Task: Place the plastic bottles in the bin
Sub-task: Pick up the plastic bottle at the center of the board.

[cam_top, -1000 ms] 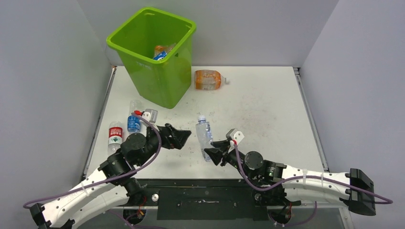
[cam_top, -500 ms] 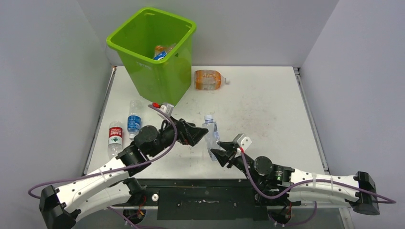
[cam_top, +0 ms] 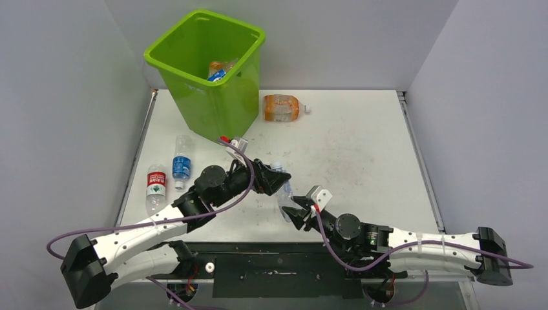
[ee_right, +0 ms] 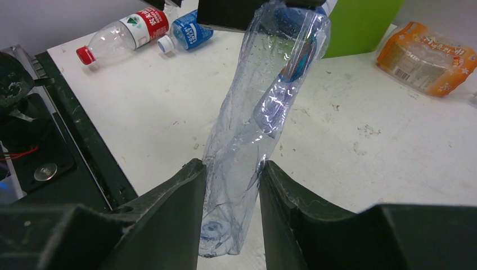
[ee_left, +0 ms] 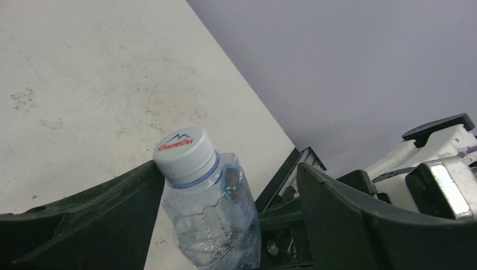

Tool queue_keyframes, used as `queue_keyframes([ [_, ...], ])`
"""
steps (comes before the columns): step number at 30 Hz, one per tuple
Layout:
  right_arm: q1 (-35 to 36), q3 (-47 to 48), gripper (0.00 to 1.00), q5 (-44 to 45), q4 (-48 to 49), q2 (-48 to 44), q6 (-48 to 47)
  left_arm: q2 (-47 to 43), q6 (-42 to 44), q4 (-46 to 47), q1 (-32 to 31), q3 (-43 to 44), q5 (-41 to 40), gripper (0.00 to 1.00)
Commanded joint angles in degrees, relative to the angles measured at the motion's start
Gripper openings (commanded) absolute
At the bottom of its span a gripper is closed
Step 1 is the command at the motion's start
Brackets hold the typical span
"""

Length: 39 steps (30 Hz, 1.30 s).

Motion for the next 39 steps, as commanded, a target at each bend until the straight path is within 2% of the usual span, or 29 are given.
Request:
queue_keyframes([
  [1,1.0,1.3,0.05,0.8,4.1,0.7,-0.4,1.5,0.4,8.6,-0.4,0.1,2.8,0.80],
  [7,2.5,1.9,0.05,2.4,4.1,0.8,-0.8,3.7,-0.8,9.0,-0.3,0.4,4.8,0.63],
  [10,3.0,2.3,0.05,3.1,3.5,0.7,-1.0,4.1,-1.5,10.3,-0.4,-0.3,5.6,0.43],
  [13,3.2,2.7,0.06,3.4,3.0,0.2,-0.6,3.8,-1.7,11.0,-0.3,-0.7,6.4,0.17],
  [14,3.2,3.1,0.09,3.5,2.5,0.1,-0.3,3.5,-1.5,11.0,-0.3,-0.7,6.6,0.09],
  [15,3.3,3.7,0.22,3.7,1.8,0.2,0.2,3.2,-1.2,10.9,-0.3,-0.8,6.7,0.01],
  [17,3.3,5.5,0.56,4.0,-0.7,0.3,1.9,2.0,-0.4,10.2,-0.4,-1.0,6.1,0.00],
  [20,3.4,9.1,0.99,1.8,-5.0,0.5,6.4,-1.2,1.2,9.2,-0.3,-1.5,4.1,0.00],
  [21,3.4,10.3,0.92,0.3,-6.3,0.6,7.5,-2.4,1.9,9.0,-0.2,-1.8,3.4,0.00],
  [22,3.4,11.6,0.90,-1.0,-7.4,0.7,8.6,-3.7,2.7,8.8,-0.2,-2.0,2.6,0.00],
  [29,3.4,18.7,0.90,-8.1,-12.7,-0.9,12.6,-11.2,10.4,4.7,0.4,0.4,1.0,0.00],
  [32,3.4,19.0,0.90,-7.7,-12.3,-3.2,13.4,-13.7,13.4,1.9,0.6,2.7,1.7,0.00],
  [39,3.3,13.6,0.90,-4.3,-5.8,-7.1,16.1,-16.9,16.5,3.3,1.2,8.2,11.5,0.00],
])
